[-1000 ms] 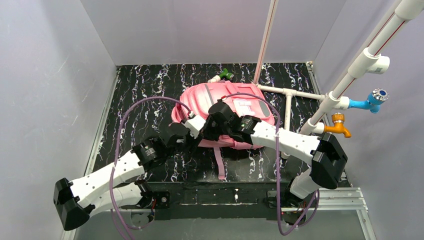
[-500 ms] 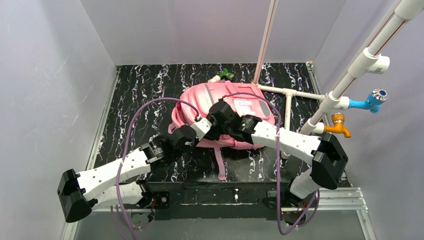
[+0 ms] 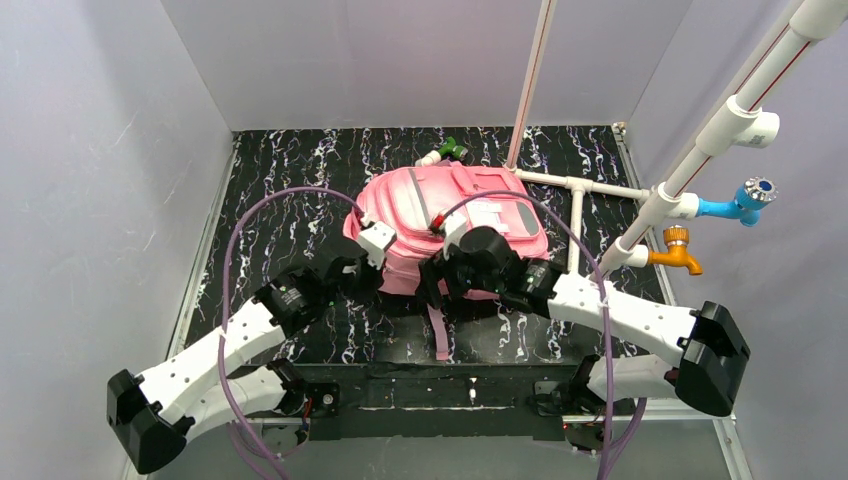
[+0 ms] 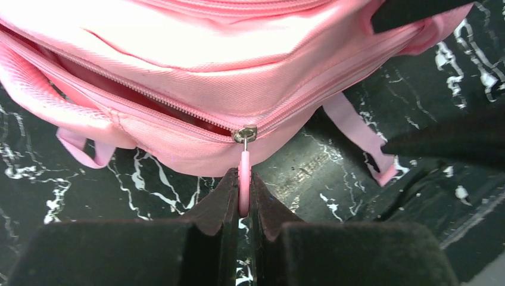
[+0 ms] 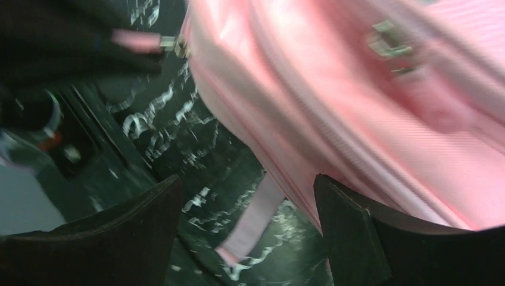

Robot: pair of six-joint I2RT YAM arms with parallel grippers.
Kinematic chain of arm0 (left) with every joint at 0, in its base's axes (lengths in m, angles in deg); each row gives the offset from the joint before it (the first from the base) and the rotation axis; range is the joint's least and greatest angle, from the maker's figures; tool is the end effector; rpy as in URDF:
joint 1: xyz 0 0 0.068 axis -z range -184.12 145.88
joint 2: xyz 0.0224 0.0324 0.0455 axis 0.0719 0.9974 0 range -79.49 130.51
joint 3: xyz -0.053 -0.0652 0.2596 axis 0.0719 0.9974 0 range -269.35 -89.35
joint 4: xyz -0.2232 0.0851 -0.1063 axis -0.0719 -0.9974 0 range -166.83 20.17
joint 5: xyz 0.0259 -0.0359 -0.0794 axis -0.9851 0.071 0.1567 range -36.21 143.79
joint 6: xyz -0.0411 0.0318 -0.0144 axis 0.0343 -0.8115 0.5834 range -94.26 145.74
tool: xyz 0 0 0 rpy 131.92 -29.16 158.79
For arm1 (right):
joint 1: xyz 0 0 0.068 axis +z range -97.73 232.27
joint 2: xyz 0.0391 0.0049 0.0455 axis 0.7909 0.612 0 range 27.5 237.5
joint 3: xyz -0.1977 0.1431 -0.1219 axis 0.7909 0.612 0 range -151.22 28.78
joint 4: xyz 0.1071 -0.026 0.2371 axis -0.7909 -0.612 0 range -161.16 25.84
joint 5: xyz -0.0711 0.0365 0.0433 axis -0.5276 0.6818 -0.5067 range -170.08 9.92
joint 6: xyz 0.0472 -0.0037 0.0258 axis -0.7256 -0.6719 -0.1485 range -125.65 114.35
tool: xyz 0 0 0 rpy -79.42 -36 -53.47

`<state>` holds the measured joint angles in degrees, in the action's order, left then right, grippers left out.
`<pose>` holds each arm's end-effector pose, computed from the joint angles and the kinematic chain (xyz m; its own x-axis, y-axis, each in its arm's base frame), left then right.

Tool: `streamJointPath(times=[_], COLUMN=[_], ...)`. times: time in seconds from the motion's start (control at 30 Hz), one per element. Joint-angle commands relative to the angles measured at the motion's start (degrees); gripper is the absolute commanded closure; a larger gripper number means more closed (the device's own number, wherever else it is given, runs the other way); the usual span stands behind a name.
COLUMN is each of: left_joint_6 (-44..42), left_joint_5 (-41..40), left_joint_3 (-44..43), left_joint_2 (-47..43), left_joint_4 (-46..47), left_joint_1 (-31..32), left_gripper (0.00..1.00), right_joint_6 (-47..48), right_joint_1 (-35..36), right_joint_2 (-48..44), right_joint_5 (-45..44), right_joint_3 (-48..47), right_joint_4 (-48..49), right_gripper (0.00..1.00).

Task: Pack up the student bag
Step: Zip the student bag at the center of the board.

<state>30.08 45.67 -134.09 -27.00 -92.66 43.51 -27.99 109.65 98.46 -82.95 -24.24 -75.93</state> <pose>0.1413 -0.1474 0.2938 -0.3910 0.3176 -0.8639 0.6217 0.7833 0.0066 0.1527 0.2355 0.2903 -0.5580 -0.1675 -0.8128 -0.6548 0.6905 0.3073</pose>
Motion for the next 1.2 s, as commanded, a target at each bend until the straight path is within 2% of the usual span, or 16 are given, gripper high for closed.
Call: streamJointPath(times=[0.0, 0.1, 0.17, 0.23, 0.27, 0.33, 0.43, 0.53, 0.6, 0.7, 0.8, 0.93, 0.97, 1.07, 1.17], left_joint_6=[4.6, 5.9, 7.5, 9.9, 11.2, 13.2, 15.7, 17.9, 19.0, 19.3, 19.0, 16.5, 15.6, 14.4, 14.1], left_joint_5=[14.5, 19.2, 22.5, 26.3, 28.5, 33.0, 37.6, 41.4, 43.6, 44.5, 44.8, 40.4, 39.2, 36.0, 37.9], left_joint_3=[-1.8, -4.1, -4.7, -4.7, -4.9, -5.0, -4.4, -4.3, -4.2, -4.6, -5.0, -6.9, -7.0, -7.0, -6.3], left_joint_2=[-2.9, -1.5, -1.5, -1.4, -1.1, -0.2, -0.3, -0.7, -0.7, -0.6, -0.9, -1.0, -1.1, -0.6, 0.4], left_joint_4=[1.3, -0.6, -0.1, 1.3, 2.0, 3.3, 6.3, 8.3, 9.8, 9.8, 9.4, 4.8, 3.8, 1.8, 3.2], left_joint_1=[-5.5, -6.7, -7.5, -8.9, -9.7, -11.1, -12.4, -14.1, -15.0, -15.7, -16.2, -16.6, -16.8, -18.3, -21.3], left_gripper=[1.0, 1.0, 1.0, 1.0, 1.0, 1.0, 1.0, 1.0, 1.0, 1.0, 1.0, 1.0, 1.0, 1.0, 1.0], right_joint_6=[29.1, 36.4, 40.5, 44.3, 45.7, 47.4, 48.9, 51.2, 52.5, 54.3, 55.1, 55.3, 55.2, 56.3, 56.4], right_joint_1=[2.7, 4.6, 7.0, 10.2, 12.0, 15.1, 17.4, 18.8, 19.0, 19.0, 19.0, 19.0, 19.0, 19.0, 18.2], right_joint_2=[-2.7, -2.6, -1.1, 0.7, 1.5, 2.2, 2.6, 3.3, 4.8, 7.7, 8.2, 6.8, 6.3, 4.9, 2.9], right_joint_5=[3.2, 0.1, -2.2, -6.2, -10.1, -17.0, -20.3, -25.1, -28.9, -32.8, -34.7, -35.7, -35.7, -36.6, -36.3], right_joint_3=[6.7, 8.5, 7.0, 5.1, 4.7, 5.2, 6.0, 7.0, 6.5, 5.0, 7.0, 8.6, 8.8, 8.9, 10.5], right_joint_4=[17.4, 25.4, 25.8, 24.3, 24.6, 26.8, 28.3, 30.2, 31.2, 30.2, 34.0, 34.2, 33.9, 30.6, 27.9], right_gripper=[0.16, 0.21, 0.25, 0.39, 0.41, 0.42, 0.42, 0.35, 0.36, 0.56, 0.66, 0.95, 0.99, 0.99, 0.99])
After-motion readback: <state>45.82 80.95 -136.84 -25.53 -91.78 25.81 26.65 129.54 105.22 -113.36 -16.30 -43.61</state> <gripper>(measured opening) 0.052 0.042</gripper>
